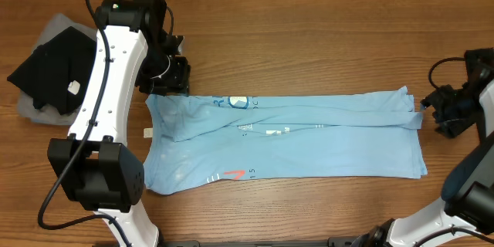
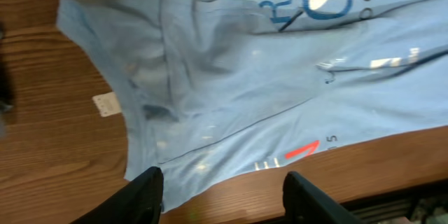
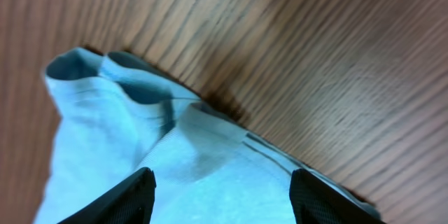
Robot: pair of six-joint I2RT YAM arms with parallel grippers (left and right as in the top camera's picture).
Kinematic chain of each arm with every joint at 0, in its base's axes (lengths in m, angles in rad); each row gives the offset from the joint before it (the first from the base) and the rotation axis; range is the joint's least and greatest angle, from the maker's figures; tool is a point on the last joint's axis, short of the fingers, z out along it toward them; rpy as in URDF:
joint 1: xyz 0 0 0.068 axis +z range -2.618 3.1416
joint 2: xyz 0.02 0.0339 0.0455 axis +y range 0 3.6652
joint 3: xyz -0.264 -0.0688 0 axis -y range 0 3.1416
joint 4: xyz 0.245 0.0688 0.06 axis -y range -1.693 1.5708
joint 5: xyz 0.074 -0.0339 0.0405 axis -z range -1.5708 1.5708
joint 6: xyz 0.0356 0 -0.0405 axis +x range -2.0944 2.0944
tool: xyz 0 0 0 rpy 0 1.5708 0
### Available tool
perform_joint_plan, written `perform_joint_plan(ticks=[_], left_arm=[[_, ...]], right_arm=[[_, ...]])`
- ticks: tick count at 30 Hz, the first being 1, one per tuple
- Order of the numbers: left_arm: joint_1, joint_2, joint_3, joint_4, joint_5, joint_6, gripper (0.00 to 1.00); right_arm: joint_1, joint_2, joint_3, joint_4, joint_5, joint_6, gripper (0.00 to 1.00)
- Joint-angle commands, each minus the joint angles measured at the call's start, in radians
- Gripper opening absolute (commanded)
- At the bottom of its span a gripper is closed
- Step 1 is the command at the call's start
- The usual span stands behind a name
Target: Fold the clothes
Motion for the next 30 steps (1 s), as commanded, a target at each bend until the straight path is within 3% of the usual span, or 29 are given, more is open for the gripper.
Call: perform_joint_plan(ticks=[1,5,9,14,18,30], left_arm=[[0.004,-0.023,0.001,0.004,0.076,0.004,0.60],[-0.004,-0.021,-0.027,0.050,0.091,0.004,0.56],[-0.033,-0.021,-0.128,0.172,0.093,-0.018,0.56],[-0.050,-0.021,-0.292,0.422,0.055,-0.026,0.47],[-0.048,-0.021,-0.367,0.516,-0.001,-0.026,0.42],[-0.048,-0.021,-0.597,0.824,-0.078,-0.027,0.41]], right_arm=[[-0.015,-0.031,0.020,0.003,-0.180,-0.067,0.65],[-0.014,-0.031,0.020,0.008,-0.404,-0.200,0.62],[-0.016,-0.040,0.020,0.000,-0.487,-0.210,0.58],[-0.016,-0.135,0.020,-0.018,-0.536,-0.209,0.56],[-0.003,-0.220,0.020,-0.025,-0.558,-0.208,0.57],[0.040,-0.309,0.020,-0.041,-0.558,-0.197,0.57]])
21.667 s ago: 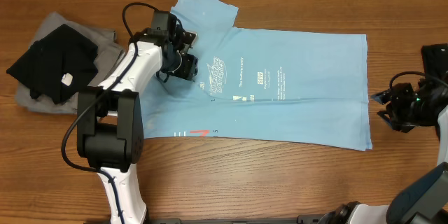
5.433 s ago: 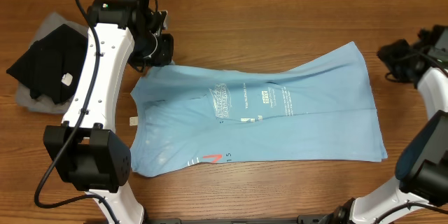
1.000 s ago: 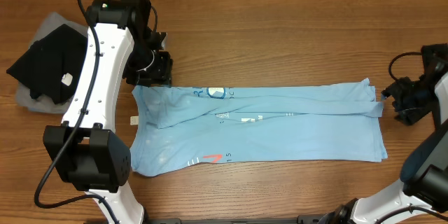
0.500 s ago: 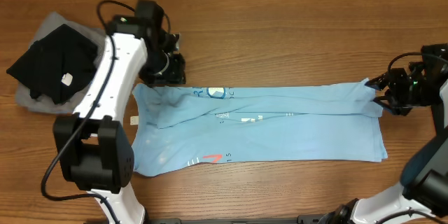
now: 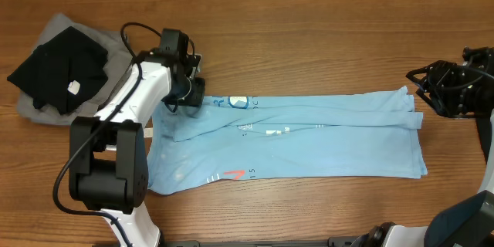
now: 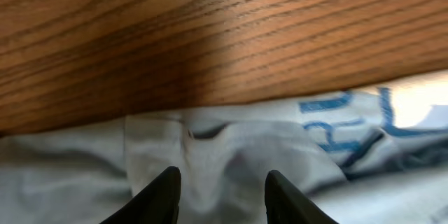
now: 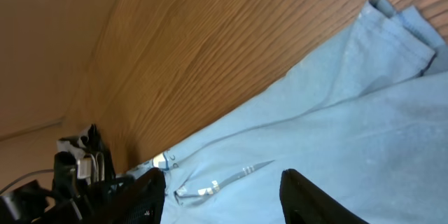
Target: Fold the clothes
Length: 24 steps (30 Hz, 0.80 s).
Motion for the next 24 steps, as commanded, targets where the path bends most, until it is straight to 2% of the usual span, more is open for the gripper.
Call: perform_joint_plan(ticks=[1,5,9,12,18,22,24], left_arm=[[0.002,-0.019,-0.046,0.050,-0.024,-0.004,0.40],[0.002,-0.019,-0.063,0.103,-0.032,-0.004,0.35],[0.003,-0.019,-0.064,0.147,-0.048,-0.003,0.25],[0.002,-0.019,-0.076,0.175,-0.047,-0.004,0.26],[0.003,-0.019,-0.103,0.177,-0.043,-0.004,0.20],[0.003,-0.019,-0.103,0.172,-0.033,-0.004,0.25],[0.003,-0.019,-0.103,0.174,-0.033,-0.004,0.17]], right_arm=[[0.014,-0.008,0.019,-0.001,-0.014,-0.003,0.56],[0.018,-0.008,0.019,-0.005,-0.014,-0.003,0.56],[0.018,-0.008,0.019,-0.008,-0.014,-0.003,0.54],[0.018,-0.008,0.019,-0.008,-0.014,-0.003,0.54],[0.018,-0.008,0.019,-0.009,-0.014,-0.003,0.53],[0.018,-0.008,0.019,-0.008,-0.014,-0.003,0.53],[0.018,-0.008,0.019,-0.008,-0.014,-0.003,0.53]])
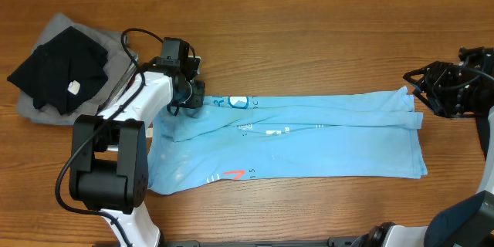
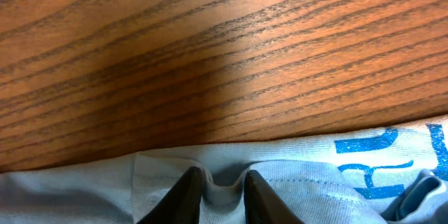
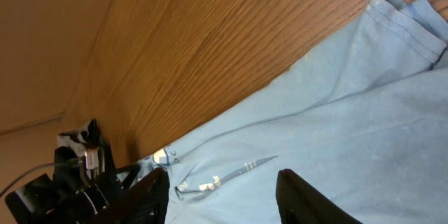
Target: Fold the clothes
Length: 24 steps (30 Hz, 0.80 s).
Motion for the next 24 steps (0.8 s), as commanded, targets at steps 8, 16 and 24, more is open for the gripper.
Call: perform_joint_plan(ticks=[8,16,24], left_arm=[[0.012,-0.027,0.109,-0.111,-0.007,-0.004,0.04],[0.019,-0.029,0.348,-0.389,0.001,-0.004,0.04],[0.008,-0.028,0.347,-0.586,0.201,-0.007,0.04]], right_arm=[[0.005,-0.008,0.019,0.003,-0.012,-0.004,0.53],[0.005,-0.008,0.019,0.008,0.006,-0.004,0.54],[0.005,-0.008,0.019,0.013,0.006,-0.004,0.53]])
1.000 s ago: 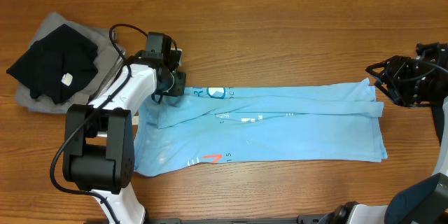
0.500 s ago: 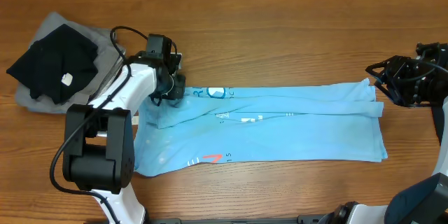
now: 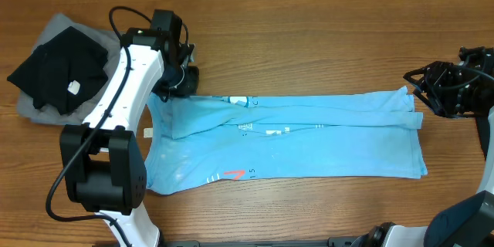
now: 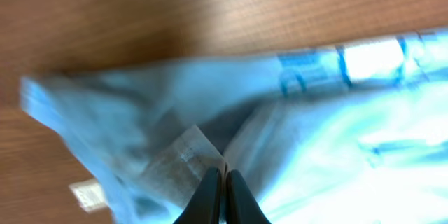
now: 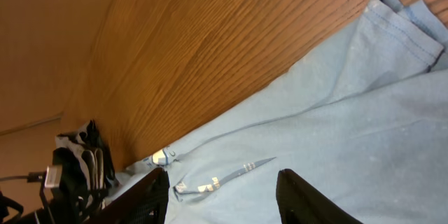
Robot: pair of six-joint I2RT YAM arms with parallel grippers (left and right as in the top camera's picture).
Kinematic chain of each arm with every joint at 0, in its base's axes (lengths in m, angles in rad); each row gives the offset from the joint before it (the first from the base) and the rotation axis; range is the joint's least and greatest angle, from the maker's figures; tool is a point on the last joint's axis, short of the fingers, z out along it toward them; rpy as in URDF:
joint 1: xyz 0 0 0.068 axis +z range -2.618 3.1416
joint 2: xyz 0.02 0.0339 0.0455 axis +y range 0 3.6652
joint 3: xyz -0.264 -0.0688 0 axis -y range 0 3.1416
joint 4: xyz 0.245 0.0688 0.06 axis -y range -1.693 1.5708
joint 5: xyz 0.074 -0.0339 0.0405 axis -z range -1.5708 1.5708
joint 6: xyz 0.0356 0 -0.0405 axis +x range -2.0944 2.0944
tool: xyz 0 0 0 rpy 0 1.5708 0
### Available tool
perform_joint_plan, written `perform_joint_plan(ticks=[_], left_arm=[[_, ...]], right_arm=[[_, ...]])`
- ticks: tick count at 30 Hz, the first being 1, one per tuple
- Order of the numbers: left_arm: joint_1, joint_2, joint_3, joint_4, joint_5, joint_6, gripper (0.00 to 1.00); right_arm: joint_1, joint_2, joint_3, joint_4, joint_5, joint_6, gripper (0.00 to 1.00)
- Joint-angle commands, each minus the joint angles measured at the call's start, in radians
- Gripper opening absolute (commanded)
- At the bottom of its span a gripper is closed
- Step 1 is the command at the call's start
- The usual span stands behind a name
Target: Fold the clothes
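Note:
A light blue shirt lies stretched out lengthwise across the wooden table, with folds along its far edge. My left gripper is at the shirt's far left corner. In the left wrist view it is shut on a fold of the blue cloth, which is lifted. My right gripper hovers open just beyond the shirt's far right corner. Its fingers frame the shirt from a distance and hold nothing.
A heap of black and grey clothes sits at the far left of the table. A small white tag lies beside the shirt's left edge. The left arm's base stands at the front left.
My left gripper has shut fully on the fold at the shirt's far left edge and moved up and slightly back-left, lifting that cloth. The right gripper has stayed where it was.
First my left gripper hung open over the shirt's left end while the right was open low at the right corner. Then the left was down at the far left edge and the right stood back. The left narrowed on a fold and now holds it raised.

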Motion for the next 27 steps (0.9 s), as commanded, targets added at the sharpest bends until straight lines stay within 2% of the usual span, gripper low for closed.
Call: perform_joint_plan(ticks=[1,6,11,20,27], left_arm=[[-0.007,-0.018,0.010,-0.058,0.179,-0.006,0.04],[-0.014,-0.018,0.006,-0.182,0.317,-0.005,0.04],[-0.060,-0.018,-0.027,-0.229,0.318,-0.006,0.04],[-0.174,-0.018,-0.180,-0.225,0.275,-0.069,0.05],[-0.210,-0.018,-0.229,-0.222,0.272,-0.079,0.24]], right_arm=[[0.005,-0.008,0.019,0.009,0.002,-0.004,0.54],[0.005,-0.008,0.019,0.009,0.015,-0.004,0.54],[0.005,-0.008,0.019,0.009,0.024,-0.004,0.54],[0.005,-0.008,0.019,0.010,0.024,-0.004,0.54],[0.005,-0.008,0.019,0.012,0.025,-0.004,0.55]])
